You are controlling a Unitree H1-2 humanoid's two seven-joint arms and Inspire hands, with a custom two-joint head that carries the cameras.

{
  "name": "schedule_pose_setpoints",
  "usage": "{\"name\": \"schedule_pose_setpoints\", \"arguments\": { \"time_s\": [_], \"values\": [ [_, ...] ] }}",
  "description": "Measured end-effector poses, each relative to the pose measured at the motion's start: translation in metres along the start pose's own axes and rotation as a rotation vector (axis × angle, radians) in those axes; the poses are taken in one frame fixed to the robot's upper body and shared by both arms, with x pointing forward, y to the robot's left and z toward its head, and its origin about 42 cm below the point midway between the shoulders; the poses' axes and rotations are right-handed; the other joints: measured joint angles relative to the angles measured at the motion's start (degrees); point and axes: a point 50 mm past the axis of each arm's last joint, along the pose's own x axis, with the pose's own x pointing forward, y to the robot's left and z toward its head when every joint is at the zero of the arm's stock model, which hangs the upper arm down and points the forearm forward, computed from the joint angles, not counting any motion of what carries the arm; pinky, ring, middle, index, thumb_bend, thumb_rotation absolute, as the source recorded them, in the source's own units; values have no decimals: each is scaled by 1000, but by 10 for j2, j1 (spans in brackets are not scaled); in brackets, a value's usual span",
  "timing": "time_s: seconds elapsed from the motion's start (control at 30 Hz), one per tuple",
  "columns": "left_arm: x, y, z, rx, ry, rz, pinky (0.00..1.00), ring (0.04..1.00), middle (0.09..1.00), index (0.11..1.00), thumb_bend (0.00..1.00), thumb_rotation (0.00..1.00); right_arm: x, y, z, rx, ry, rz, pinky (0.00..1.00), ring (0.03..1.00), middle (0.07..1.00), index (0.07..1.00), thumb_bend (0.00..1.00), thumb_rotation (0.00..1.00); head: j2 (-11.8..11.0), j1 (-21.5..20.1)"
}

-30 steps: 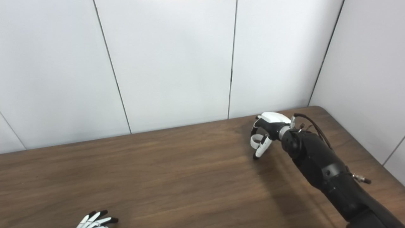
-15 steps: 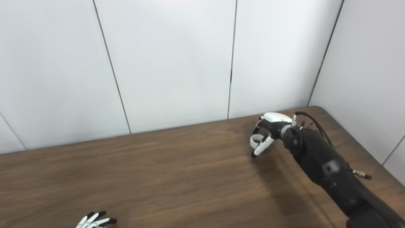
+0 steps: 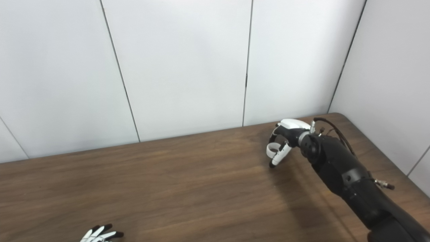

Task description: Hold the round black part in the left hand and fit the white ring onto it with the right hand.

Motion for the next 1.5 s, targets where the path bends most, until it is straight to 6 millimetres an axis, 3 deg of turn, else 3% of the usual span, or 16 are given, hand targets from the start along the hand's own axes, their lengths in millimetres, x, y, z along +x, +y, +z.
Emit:
{"name": "schedule_pose_setpoints", "arguments": {
  "time_s": [0.1,0.63,0.7,0.93,1.0,1.17,1.5],
  "values": [
    [0,0,0,0,0,0,1000,944,826,480,518,42,0,0,0,1,1,0,1000,1000,1000,848,877,171,0,0],
    [-3,2,-2,-2,6,4,1000,948,830,480,518,41,-3,2,-1,7,16,-13,1000,1000,1000,829,869,127,0,-2],
    [-3,2,-3,-1,5,4,1000,948,830,480,518,42,-3,2,-1,8,16,-15,1000,1000,1000,777,854,93,1,-3],
    [-4,3,-3,2,4,5,1000,946,829,480,518,42,-3,2,-1,9,15,-23,1000,1000,1000,776,856,42,2,-3],
    [-4,3,-3,3,4,5,1000,947,828,480,518,42,-3,2,-2,8,16,-29,1000,1000,1000,713,850,28,2,-4],
    [-4,3,-4,3,5,4,1000,948,828,480,518,42,-3,4,-1,-1,14,-48,995,1000,1000,682,834,17,2,-4],
    [-6,4,-5,5,6,5,1000,944,827,480,518,42,-3,5,-1,-23,15,-59,1000,1000,1000,711,823,47,4,-6]
  ]
}}
